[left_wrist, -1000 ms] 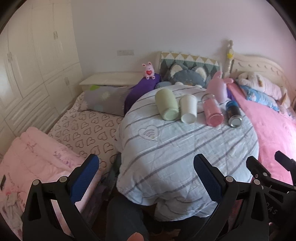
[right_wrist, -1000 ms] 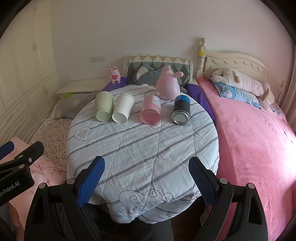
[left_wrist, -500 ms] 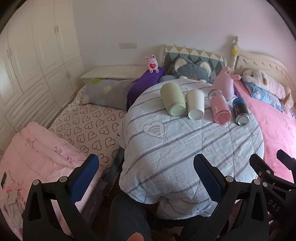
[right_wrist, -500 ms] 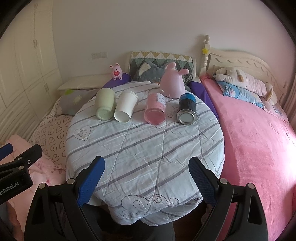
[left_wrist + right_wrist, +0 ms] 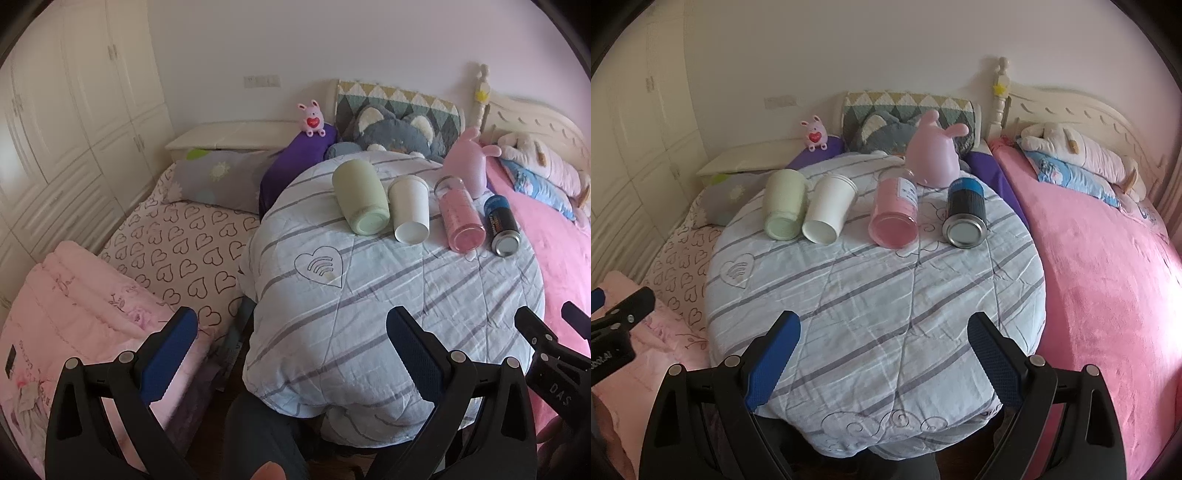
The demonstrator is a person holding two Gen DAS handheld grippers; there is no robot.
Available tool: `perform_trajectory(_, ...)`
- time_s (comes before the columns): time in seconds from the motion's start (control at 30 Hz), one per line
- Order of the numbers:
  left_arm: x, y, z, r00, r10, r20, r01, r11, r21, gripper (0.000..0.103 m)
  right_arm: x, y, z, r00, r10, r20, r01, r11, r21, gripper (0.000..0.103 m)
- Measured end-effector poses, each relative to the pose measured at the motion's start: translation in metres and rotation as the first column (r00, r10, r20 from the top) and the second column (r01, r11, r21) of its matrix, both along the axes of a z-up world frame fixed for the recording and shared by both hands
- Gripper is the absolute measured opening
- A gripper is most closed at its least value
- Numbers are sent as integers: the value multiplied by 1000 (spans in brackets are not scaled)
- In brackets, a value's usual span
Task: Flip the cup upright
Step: 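Move the right gripper toward the pink-labelled glass jar lying on its side, then close the right gripper around the middle of the pink-labelled jar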
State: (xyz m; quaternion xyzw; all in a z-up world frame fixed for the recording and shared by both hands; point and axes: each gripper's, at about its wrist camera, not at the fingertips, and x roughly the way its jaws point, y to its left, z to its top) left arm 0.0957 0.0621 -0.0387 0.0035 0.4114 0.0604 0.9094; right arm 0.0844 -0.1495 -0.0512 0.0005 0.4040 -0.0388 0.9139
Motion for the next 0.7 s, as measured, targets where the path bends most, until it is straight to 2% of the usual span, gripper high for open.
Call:
perform_trajectory(0.27, 35, -4, -17, 999, 1, -36, -1, 1000, 8, 103, 41, -6, -16, 999, 5, -34, -6, 1000, -16, 93)
perform_trajectory(0.7, 108, -4, -42, 997, 16, -76, -15, 1000, 9, 103, 146, -12, -37, 997, 19, -77, -21, 999, -33, 93)
